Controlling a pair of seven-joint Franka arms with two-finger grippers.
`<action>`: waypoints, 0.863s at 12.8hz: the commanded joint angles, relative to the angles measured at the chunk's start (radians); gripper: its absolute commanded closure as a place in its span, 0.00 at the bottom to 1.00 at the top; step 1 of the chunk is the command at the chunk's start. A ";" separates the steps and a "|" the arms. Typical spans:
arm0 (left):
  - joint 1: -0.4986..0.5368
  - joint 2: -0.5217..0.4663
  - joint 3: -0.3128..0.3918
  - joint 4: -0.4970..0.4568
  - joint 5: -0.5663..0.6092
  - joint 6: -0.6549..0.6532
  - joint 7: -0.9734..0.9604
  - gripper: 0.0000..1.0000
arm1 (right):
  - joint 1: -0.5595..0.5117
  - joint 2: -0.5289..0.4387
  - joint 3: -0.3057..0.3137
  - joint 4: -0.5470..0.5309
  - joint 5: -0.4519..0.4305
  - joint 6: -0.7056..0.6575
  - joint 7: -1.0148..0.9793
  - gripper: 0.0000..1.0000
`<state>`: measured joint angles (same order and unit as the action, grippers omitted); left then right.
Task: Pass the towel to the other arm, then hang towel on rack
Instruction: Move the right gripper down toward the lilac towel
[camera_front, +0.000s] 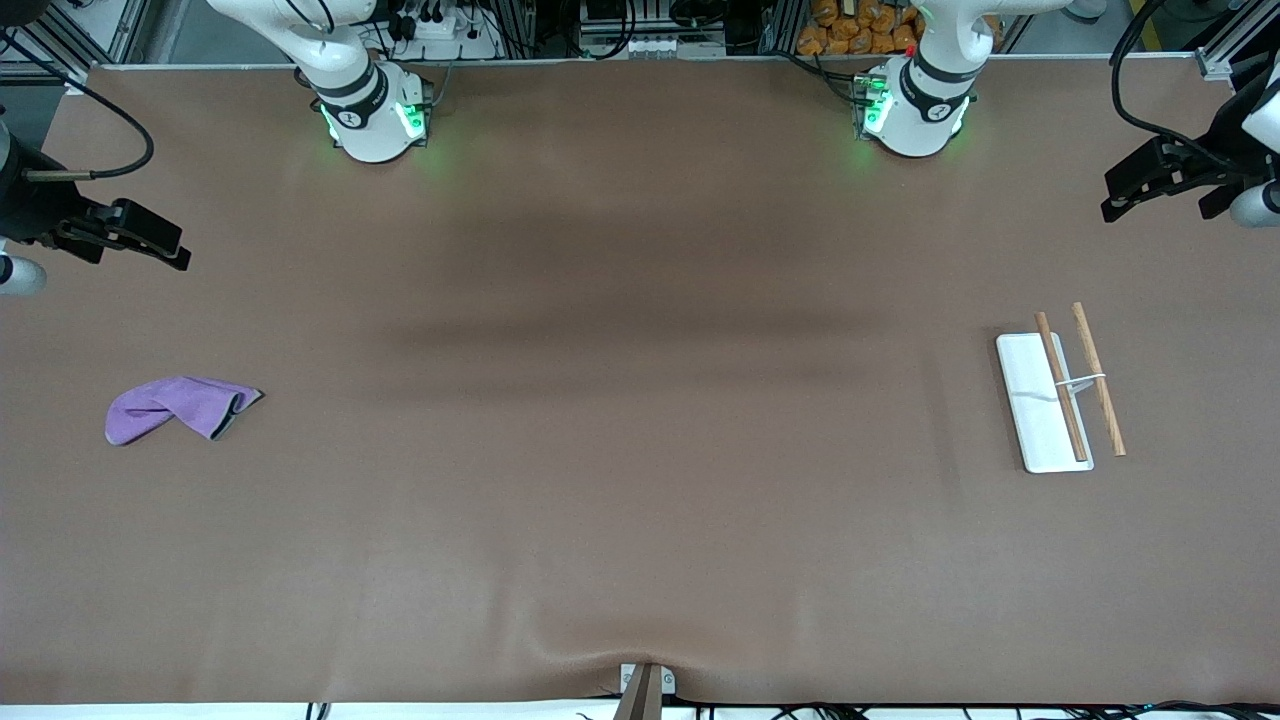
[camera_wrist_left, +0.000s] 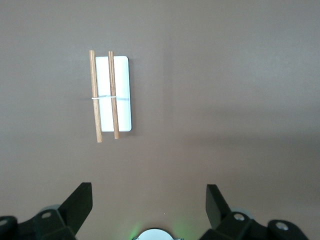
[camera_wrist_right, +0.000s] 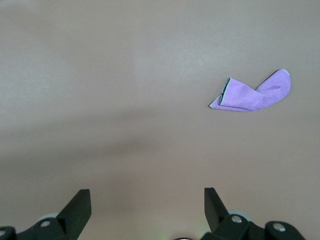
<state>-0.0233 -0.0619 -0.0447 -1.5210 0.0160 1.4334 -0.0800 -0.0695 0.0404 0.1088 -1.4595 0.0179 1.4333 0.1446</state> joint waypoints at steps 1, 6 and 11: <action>-0.009 -0.012 0.002 0.002 0.016 0.002 -0.012 0.00 | 0.008 0.015 -0.005 0.028 -0.007 -0.008 -0.002 0.00; 0.002 0.031 0.005 0.031 0.015 0.002 0.002 0.00 | -0.004 0.047 -0.011 0.028 -0.015 -0.011 -0.017 0.00; 0.003 0.033 0.000 0.028 0.009 0.002 0.032 0.00 | -0.122 0.088 -0.012 -0.041 -0.007 -0.064 -0.262 0.00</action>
<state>-0.0219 -0.0364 -0.0397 -1.5183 0.0160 1.4384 -0.0622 -0.1374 0.1126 0.0897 -1.4742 0.0142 1.3803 0.0174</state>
